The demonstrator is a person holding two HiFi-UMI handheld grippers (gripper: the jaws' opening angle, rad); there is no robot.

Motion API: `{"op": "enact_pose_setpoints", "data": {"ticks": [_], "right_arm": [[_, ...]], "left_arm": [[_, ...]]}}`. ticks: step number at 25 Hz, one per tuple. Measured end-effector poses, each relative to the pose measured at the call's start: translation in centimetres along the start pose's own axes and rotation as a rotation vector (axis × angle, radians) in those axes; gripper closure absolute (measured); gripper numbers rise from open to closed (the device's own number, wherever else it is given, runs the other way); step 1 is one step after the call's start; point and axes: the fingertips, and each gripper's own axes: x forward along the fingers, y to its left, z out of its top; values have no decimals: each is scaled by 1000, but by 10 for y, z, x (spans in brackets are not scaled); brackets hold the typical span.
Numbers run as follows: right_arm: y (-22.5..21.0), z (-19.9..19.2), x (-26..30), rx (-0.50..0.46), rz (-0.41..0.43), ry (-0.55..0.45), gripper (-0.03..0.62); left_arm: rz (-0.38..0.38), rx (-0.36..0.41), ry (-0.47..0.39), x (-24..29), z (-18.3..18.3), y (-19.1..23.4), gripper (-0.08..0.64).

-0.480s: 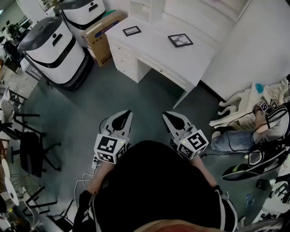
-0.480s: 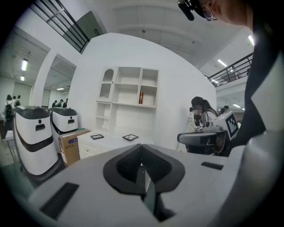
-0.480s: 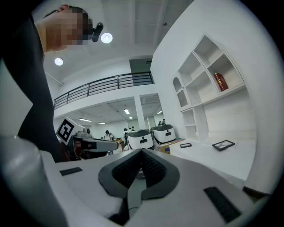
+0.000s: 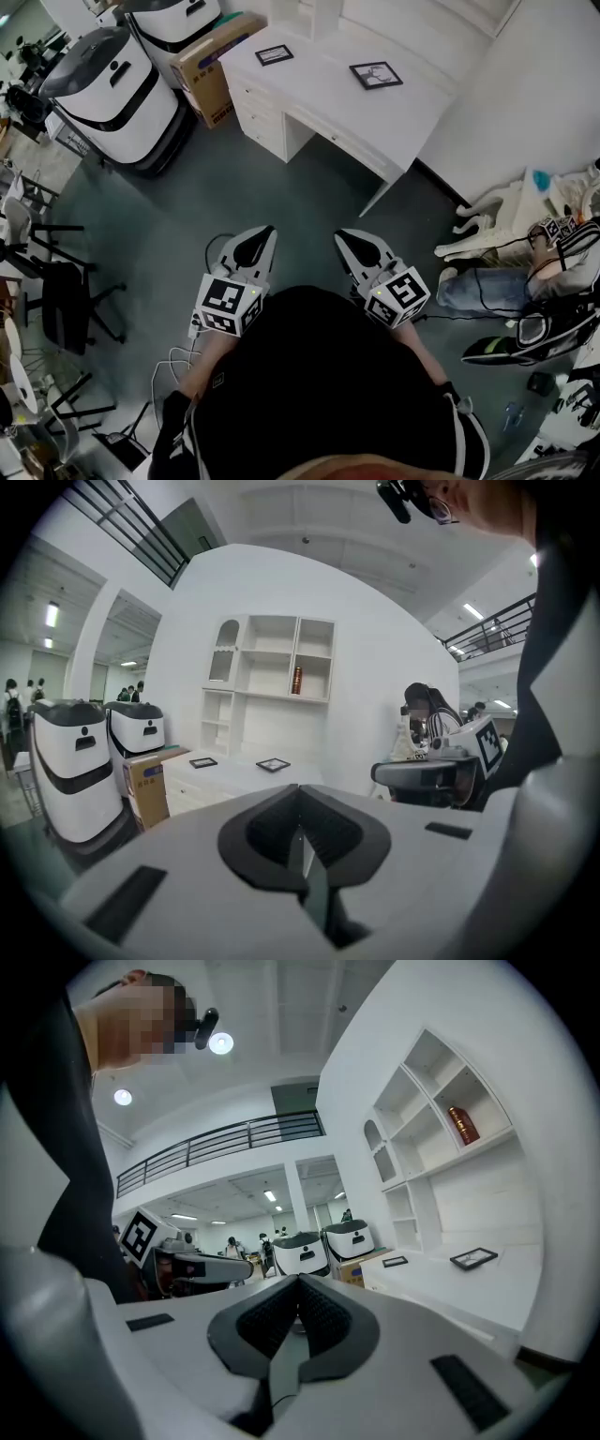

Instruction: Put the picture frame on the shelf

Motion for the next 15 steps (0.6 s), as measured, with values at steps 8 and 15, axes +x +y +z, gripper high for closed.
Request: {"op": "enact_pose_setpoints", "data": {"ticks": [8,15], "right_arm": [[-1,-7,-5,10,36,3,571],[-17,-9,19,67,86,-14,569]], "left_arm": [[49,-20,12,2,-7,-6,552],[83,-41,16,18,-6,26,552]]}}
